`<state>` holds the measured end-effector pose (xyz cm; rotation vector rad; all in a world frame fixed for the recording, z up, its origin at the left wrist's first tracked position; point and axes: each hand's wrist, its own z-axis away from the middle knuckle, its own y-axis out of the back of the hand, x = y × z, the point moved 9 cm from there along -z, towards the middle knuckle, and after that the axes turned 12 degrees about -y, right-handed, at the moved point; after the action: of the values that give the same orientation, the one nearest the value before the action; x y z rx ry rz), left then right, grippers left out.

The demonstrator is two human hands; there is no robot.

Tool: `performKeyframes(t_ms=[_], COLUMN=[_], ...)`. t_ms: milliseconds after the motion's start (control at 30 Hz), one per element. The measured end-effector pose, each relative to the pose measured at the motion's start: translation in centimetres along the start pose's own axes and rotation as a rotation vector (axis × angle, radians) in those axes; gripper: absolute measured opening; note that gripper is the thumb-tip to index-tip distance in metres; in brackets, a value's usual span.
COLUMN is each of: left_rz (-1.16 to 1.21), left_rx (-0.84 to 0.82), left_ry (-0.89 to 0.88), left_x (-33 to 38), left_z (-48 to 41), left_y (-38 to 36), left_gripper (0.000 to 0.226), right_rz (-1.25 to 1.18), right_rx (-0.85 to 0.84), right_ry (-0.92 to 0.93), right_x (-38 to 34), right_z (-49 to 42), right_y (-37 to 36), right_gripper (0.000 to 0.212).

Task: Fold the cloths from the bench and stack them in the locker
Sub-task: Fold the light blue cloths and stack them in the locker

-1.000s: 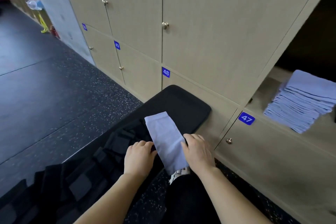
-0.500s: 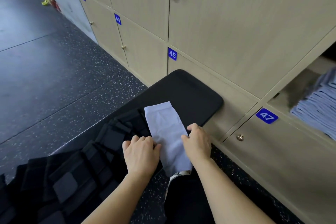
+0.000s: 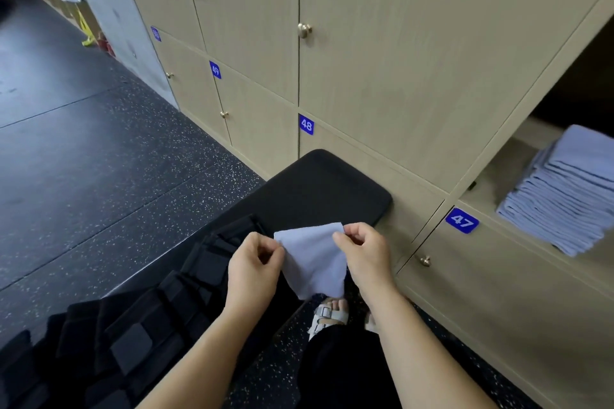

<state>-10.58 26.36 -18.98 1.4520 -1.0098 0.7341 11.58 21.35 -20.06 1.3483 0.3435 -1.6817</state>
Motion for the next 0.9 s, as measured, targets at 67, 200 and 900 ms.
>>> performKeyframes(t_ms=[67, 200, 900], left_rz=[0.073, 0.132, 0.077], left_rx=[-0.023, -0.133, -0.331], left_ry=[-0.079, -0.159, -0.466], left_x=[2.6, 7.5, 25.3], left_z=[-0.3, 0.2, 4.2], left_y=[0.8, 2.5, 5.4], left_gripper=[0.019, 0.024, 0.025], right_rz=[-0.116, -0.236, -0.224], right_rx=[-0.01, -0.021, -0.255], right_ry=[0.008, 0.074, 0.36], right_x=[-1.4, -4.7, -17.0], right_z=[1.4, 4.7, 17.1], right_y=[1.5, 4.3, 9.8], right_gripper=[0.002, 0.006, 0.025])
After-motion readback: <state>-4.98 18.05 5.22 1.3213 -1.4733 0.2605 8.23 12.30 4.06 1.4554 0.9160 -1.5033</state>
